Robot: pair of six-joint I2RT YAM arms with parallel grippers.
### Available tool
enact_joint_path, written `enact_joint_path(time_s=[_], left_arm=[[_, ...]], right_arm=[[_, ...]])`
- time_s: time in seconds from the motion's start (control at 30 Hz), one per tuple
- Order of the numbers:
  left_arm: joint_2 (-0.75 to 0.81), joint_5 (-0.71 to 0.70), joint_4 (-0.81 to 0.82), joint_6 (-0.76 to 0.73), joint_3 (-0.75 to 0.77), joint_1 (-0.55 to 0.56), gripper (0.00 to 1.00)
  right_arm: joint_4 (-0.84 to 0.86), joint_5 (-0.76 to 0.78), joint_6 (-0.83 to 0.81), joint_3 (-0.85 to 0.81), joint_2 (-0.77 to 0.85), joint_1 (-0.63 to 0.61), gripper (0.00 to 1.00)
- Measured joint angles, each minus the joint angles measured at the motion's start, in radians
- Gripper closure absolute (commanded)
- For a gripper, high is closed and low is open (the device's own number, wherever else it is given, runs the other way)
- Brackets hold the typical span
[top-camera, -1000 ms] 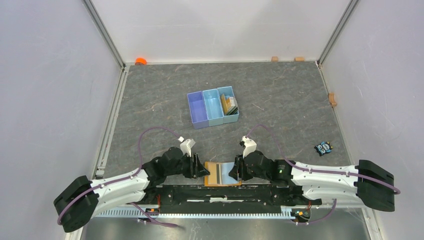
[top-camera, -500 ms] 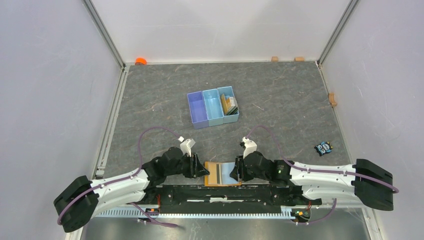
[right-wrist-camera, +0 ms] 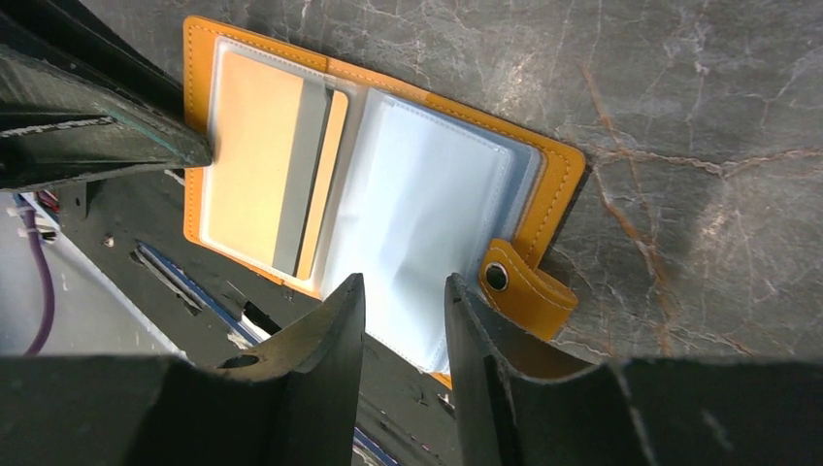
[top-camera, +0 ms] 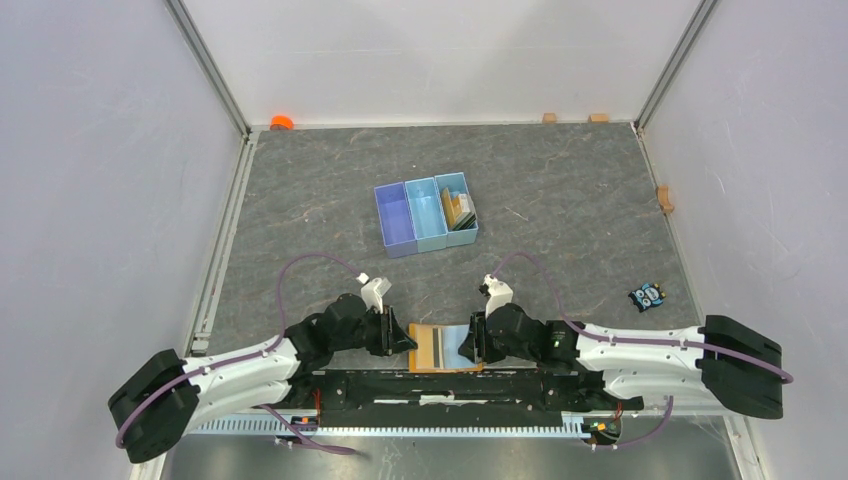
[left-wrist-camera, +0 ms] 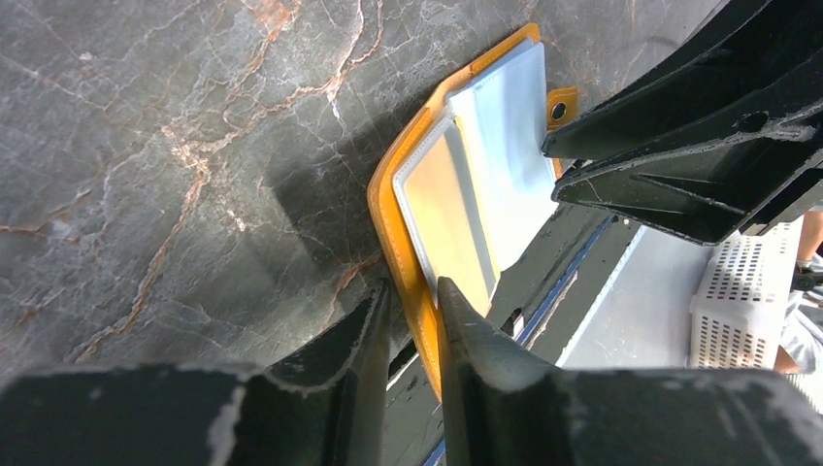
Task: Put the credit cards into the card holder
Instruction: Turn over the card slot in the card holder.
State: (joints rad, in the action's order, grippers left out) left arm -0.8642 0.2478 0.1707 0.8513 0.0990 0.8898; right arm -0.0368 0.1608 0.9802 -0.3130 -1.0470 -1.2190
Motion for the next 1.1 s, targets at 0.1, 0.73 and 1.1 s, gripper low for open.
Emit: enact_joint_path(time_s=[0.1, 0.73, 1.1], left_arm=[[-0.006, 0.003, 0.008, 0.000, 0.000, 0.000, 0.78], [-0.012, 0.016, 0.025, 0.000, -0.001, 0.000, 0.98], [-0.006, 0.016, 0.026, 0.000, -0.003, 0.000, 0.98]], right_arm=[[0.039, -0.004, 0.013, 0.016, -0.003, 0.000, 0.60], [0.031, 0.020, 0.045, 0.026, 0.012, 0.000, 0.60], [0.015, 0.025, 0.056, 0.029, 0.027, 0.000, 0.60]])
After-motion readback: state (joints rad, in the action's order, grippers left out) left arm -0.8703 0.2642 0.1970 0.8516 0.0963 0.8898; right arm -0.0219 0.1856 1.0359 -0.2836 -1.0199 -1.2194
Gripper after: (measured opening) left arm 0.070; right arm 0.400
